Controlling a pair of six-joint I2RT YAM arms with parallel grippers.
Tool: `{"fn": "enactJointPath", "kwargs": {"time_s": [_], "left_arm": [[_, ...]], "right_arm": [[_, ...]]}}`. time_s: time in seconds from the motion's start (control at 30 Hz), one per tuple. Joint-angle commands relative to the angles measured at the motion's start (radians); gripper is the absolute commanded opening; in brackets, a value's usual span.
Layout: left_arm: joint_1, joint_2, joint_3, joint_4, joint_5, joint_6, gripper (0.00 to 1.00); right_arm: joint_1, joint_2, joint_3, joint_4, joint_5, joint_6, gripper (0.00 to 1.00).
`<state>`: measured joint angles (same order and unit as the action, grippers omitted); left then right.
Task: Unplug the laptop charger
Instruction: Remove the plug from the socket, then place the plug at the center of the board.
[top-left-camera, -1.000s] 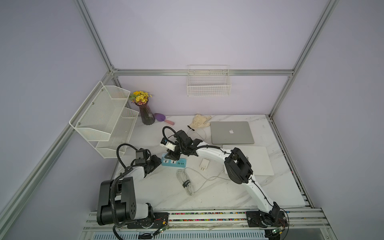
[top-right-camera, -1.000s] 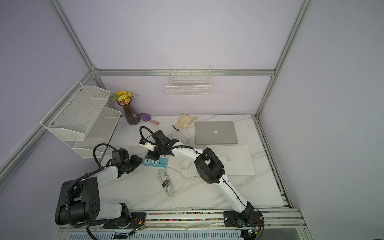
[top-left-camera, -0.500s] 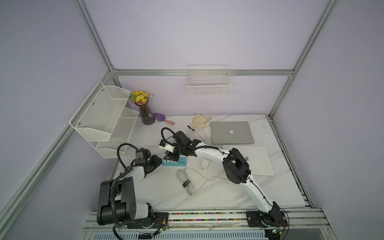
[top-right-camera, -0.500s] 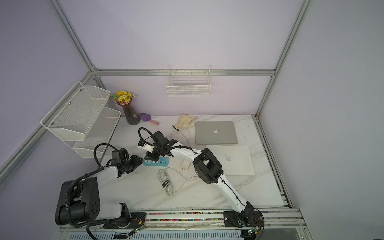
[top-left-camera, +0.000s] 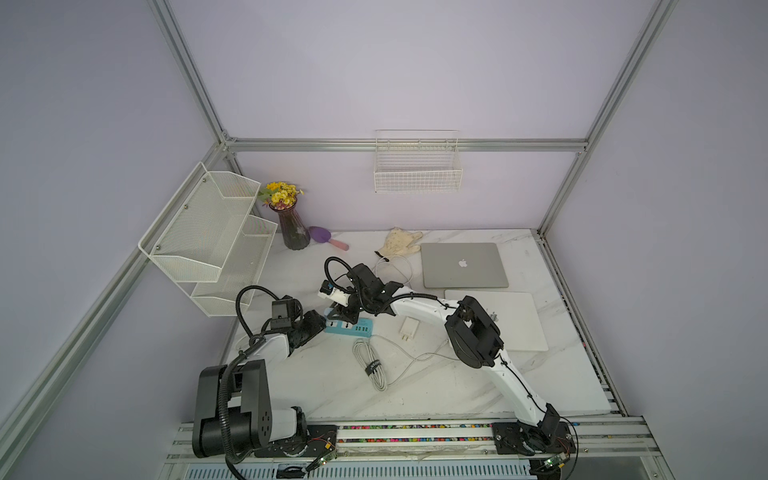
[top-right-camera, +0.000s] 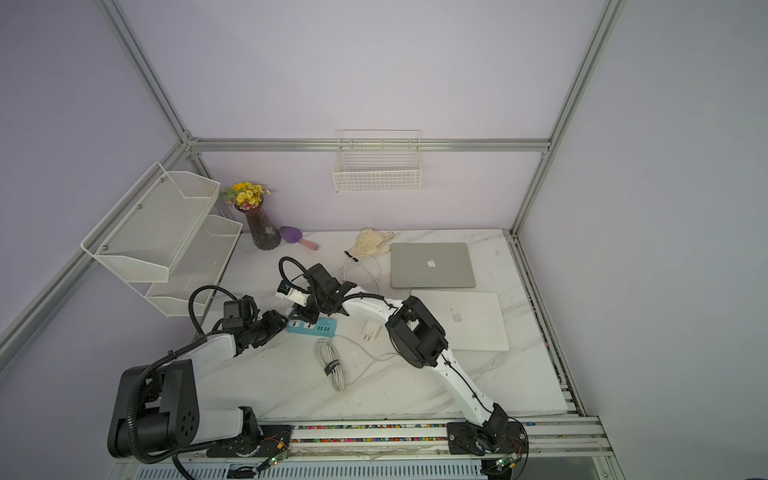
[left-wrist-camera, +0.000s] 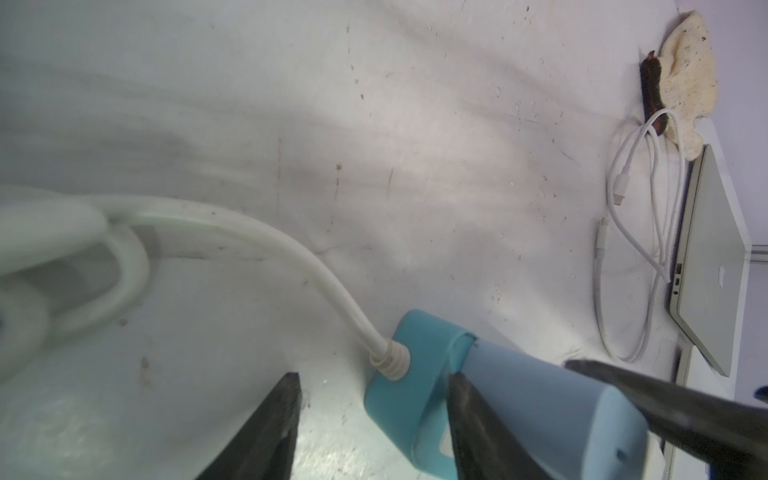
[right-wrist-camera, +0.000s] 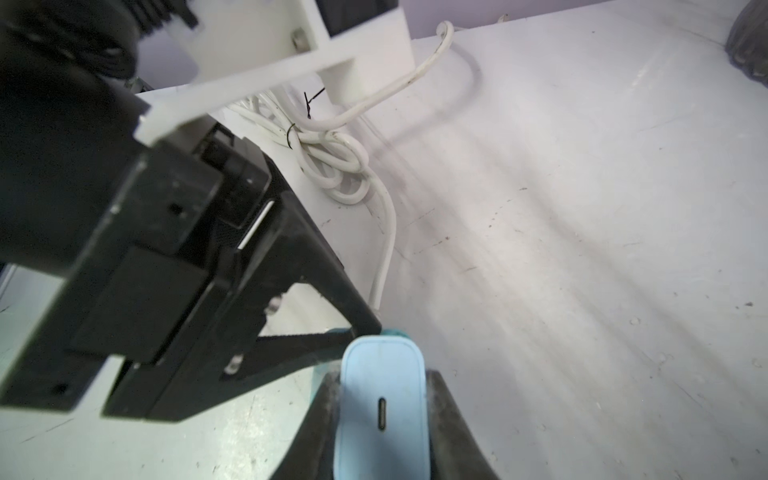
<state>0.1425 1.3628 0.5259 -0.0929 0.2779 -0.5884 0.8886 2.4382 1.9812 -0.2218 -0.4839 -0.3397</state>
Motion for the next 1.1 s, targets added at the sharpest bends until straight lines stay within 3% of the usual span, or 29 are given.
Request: {"fn": "enactJointPath", "kwargs": {"time_s": [0.0, 0.43, 0.57, 0.77, 0.87, 1.0, 1.07], "left_arm": [[-0.01, 0.058, 0.026, -0.011, 0.03, 0.026, 0.57], [-0.012, 0.132, 0.032, -0.029, 0.007, 0.033, 0.54], [-0.014, 0.145, 0.038, -0.03, 0.01, 0.034, 0.53], [-0.013, 0.146, 0.039, -0.023, 0.01, 0.031, 0.52], [-0.014, 0.129, 0.039, -0.02, 0.002, 0.033, 0.52], [-0.015, 0.061, 0.071, -0.048, -0.034, 0.037, 0.57], [-0.015, -0.005, 0.088, -0.053, -0.062, 0.023, 0.6]], "right_arm": [[0.007, -0.044, -0.029, 0.064, 0.035, -0.001, 0.0], [-0.006, -0.117, -0.087, 0.17, 0.051, 0.067, 0.0], [-0.036, -0.158, -0.162, 0.263, -0.017, 0.16, 0.0], [-0.067, -0.216, -0.161, 0.264, -0.012, 0.232, 0.0], [-0.127, -0.24, -0.159, 0.29, -0.013, 0.379, 0.0], [-0.283, -0.239, -0.182, 0.331, -0.061, 0.696, 0.0], [-0.344, -0.219, -0.18, 0.307, -0.07, 0.788, 0.0]]}}
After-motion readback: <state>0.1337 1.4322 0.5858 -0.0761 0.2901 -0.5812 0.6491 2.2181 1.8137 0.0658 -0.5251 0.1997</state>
